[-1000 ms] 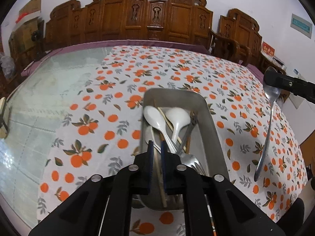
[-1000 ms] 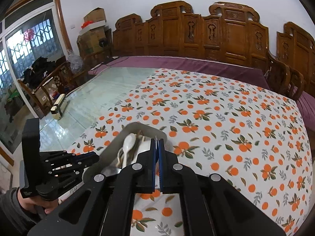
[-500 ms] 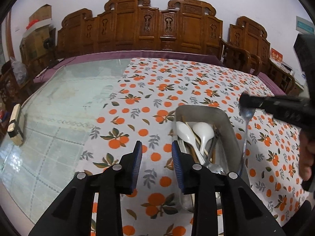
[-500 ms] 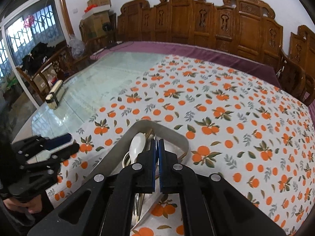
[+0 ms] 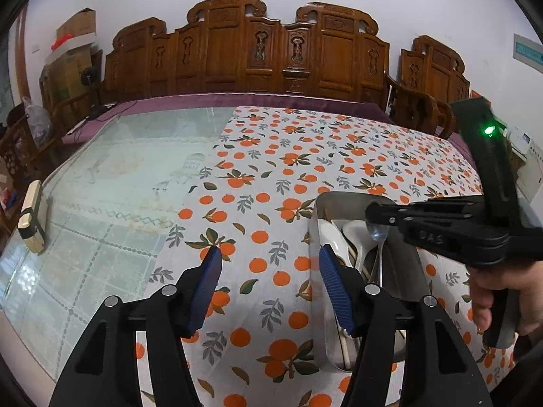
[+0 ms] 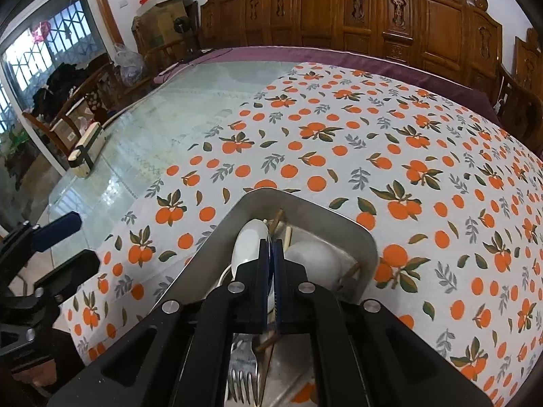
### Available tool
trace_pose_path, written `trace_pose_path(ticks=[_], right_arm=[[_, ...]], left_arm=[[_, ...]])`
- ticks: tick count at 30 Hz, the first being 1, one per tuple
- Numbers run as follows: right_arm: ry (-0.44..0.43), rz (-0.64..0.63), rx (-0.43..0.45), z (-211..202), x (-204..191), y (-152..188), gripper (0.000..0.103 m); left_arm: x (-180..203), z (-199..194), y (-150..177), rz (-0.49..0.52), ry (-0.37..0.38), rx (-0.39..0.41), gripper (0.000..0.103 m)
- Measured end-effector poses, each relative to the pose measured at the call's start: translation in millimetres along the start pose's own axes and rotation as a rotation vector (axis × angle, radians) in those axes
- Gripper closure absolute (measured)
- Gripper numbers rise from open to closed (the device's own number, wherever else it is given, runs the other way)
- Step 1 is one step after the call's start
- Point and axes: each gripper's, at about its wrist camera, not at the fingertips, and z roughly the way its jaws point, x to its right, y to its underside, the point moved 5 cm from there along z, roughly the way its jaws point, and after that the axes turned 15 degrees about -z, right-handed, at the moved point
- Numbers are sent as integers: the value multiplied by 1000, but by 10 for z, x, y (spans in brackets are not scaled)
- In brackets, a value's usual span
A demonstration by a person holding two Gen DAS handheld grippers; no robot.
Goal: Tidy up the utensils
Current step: 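Lower the metal spoon into the grey tray and open the right gripper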
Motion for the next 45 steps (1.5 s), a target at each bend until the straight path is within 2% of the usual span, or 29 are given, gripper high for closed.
trace_pose_path(ticks=[7,17,24,25,27,36,38,42,44,45], right_arm=[[-5,2,0,159,-32,-47,99],[-43,-39,53,156,-137,-119,98],[-28,-41,43,137,-124,-56,95],[-20,-40,46,121,-113,-46,86],[12,-34,57,64,-73,-29,80],[69,-17,124,-403,11,81,80],[104,-11,139,-553,27,150,80],[177,12,175,-907,50,347,65],[208,38,189,-1091,80,467,53],[222,48,195,-1169,94,514,43]], left_arm=[[-25,-3,-13,-10,-2,5,46],[-35,-7,-20,-14,-4,10,46],[-9,-30,-9,-8,-4,12,46],[-10,-24,-7,-7,-4,10,46],[-1,-26,-5,-6,-5,10,46],[52,-31,34,7,-15,8,46],[83,-62,54,11,-12,13,41],[168,-156,96,24,-6,29,29],[248,-222,113,37,-1,37,19],[291,-259,121,45,6,41,18]])
